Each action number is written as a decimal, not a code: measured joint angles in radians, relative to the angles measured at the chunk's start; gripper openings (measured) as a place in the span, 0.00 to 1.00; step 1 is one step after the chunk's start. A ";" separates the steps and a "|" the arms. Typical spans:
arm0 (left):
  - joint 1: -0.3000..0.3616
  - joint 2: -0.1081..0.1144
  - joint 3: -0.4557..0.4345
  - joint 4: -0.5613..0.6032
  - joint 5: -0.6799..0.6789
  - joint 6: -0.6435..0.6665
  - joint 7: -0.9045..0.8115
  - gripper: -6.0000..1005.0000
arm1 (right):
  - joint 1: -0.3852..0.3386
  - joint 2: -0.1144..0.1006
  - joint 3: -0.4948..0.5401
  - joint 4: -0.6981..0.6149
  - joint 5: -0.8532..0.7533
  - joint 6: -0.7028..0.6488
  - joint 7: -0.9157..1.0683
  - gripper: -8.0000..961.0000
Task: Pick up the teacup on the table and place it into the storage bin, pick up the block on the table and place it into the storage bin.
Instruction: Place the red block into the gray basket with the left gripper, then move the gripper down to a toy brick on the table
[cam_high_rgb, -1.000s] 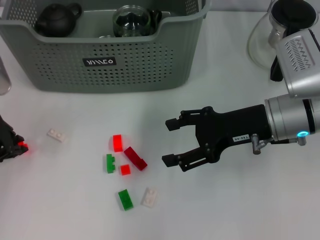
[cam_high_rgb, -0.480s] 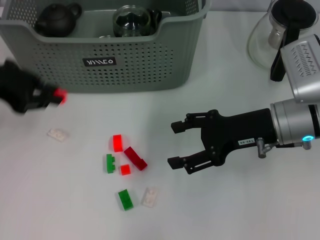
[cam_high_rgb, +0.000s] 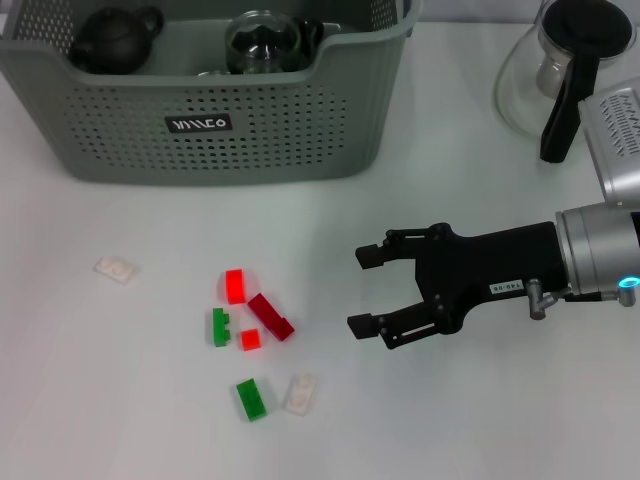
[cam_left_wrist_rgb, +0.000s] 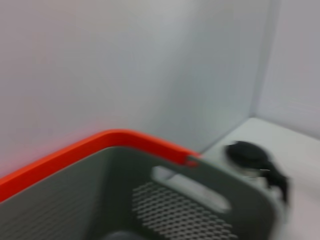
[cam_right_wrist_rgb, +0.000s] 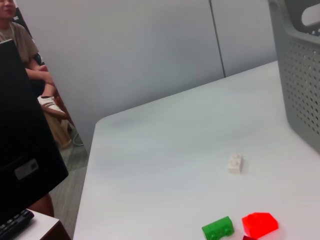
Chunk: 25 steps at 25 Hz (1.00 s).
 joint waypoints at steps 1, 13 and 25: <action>-0.008 0.006 0.048 -0.024 0.025 -0.050 -0.036 0.20 | -0.002 0.000 0.000 0.000 0.000 0.005 0.000 0.98; -0.021 0.011 0.233 -0.096 0.162 -0.292 -0.155 0.39 | -0.001 0.001 0.019 0.001 0.000 0.009 0.000 0.98; 0.124 -0.041 0.239 0.128 0.033 0.220 0.139 0.67 | 0.005 -0.001 0.063 0.000 0.000 0.042 -0.005 0.98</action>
